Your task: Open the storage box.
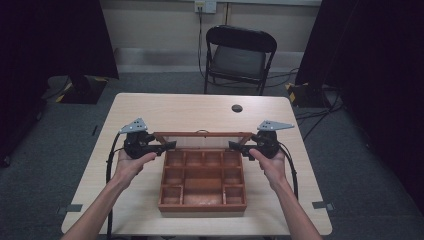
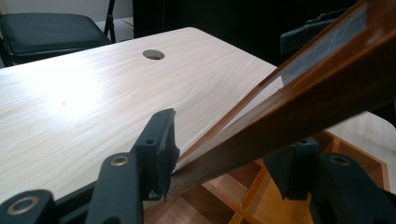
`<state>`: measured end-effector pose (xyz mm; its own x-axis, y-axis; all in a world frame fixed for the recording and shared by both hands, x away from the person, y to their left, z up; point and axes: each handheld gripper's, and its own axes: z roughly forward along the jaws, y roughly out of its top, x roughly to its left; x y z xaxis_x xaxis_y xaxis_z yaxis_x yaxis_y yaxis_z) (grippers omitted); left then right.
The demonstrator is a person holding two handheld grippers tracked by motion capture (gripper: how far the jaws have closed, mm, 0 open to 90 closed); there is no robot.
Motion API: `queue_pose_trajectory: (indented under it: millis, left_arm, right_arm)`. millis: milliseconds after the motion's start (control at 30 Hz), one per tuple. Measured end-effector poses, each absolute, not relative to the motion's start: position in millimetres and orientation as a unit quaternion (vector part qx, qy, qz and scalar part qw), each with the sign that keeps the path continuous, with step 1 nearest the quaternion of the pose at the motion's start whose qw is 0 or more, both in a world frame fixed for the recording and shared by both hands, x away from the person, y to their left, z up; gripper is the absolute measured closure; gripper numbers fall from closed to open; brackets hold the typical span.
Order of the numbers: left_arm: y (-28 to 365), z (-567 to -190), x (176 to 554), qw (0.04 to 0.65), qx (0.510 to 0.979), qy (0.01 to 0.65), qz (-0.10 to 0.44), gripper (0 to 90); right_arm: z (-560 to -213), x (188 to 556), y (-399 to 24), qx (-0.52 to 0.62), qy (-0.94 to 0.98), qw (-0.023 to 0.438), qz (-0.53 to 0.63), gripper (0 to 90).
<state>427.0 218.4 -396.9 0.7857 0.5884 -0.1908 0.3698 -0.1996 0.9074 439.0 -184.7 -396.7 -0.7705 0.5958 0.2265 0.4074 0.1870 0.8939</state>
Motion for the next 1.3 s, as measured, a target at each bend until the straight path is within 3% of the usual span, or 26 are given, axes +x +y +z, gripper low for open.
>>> queue_pose_trajectory:
  millis: [1300]
  left_arm:
    - [217.2, -419.1, 453.7, 0.546, 0.761, 0.335, 0.100, 50.5]
  right_arm:
    - [-427.0, 468.7, -178.8, 0.354, 0.765, 0.079, 0.533, 43.3]
